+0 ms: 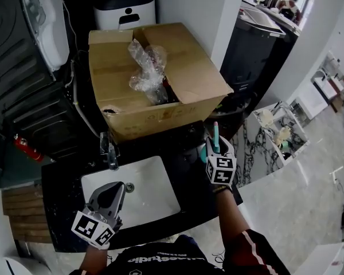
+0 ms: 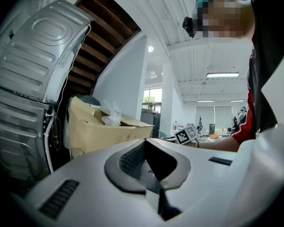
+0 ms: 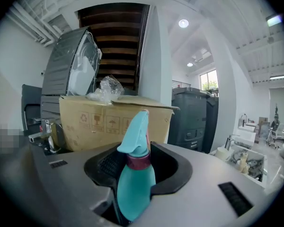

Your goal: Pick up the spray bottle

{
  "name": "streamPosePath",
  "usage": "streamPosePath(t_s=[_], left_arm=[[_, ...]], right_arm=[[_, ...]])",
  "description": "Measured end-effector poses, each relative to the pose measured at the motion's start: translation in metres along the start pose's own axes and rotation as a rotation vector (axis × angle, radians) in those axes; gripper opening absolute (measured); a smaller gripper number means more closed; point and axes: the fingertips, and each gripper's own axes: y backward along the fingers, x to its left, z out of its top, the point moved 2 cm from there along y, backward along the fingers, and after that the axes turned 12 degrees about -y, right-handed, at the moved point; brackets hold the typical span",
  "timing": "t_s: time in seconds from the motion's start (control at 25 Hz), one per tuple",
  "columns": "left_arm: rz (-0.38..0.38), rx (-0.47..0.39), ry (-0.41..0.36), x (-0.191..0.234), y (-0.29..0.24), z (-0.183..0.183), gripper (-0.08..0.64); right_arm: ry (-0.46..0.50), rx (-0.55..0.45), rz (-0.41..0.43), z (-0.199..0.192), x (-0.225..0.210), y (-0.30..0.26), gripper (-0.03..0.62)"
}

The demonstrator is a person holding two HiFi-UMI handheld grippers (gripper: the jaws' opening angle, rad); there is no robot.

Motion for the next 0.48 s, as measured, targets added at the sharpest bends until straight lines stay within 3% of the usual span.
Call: streamPosePath(t_s=[0.48], left_arm=[[0.06, -0.072, -0.019, 0.003, 0.047, 0.025, 0.015]], right_arm=[[0.014, -0.043, 0.186, 0.032, 0.097, 0.062, 0.181]])
